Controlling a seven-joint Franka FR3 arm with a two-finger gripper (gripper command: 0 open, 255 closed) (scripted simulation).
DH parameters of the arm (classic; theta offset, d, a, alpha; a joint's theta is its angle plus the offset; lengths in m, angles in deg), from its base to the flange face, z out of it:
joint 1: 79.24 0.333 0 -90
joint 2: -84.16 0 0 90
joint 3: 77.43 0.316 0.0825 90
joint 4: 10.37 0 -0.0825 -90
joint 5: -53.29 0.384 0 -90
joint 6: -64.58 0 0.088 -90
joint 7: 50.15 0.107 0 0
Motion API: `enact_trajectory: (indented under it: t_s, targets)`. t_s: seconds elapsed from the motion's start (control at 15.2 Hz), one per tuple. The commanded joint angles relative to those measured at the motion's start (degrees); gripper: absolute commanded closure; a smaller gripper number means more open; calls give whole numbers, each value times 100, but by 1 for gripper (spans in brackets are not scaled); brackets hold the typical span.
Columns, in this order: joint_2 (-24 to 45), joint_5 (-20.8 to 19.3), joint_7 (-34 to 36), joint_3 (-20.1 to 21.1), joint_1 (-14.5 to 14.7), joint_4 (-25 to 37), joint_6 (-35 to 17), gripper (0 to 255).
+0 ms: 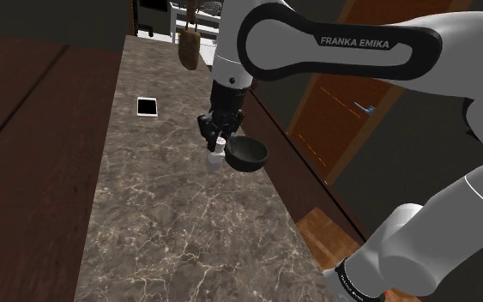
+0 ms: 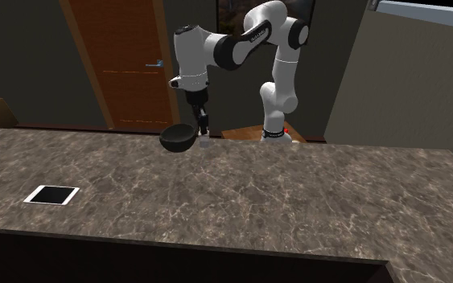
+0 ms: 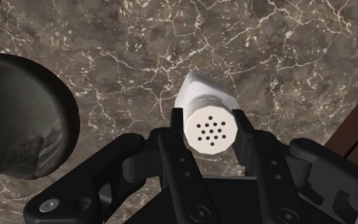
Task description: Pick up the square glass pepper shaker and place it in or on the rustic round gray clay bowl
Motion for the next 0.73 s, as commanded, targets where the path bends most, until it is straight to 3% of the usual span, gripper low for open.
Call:
enact_trajectory:
  t_s: [0.0,0.66]
  targets:
    - [-40,-9,-231,-130,-107,29,87,255]
    - [101,-174,-1527,-867,-728,440,456,255]
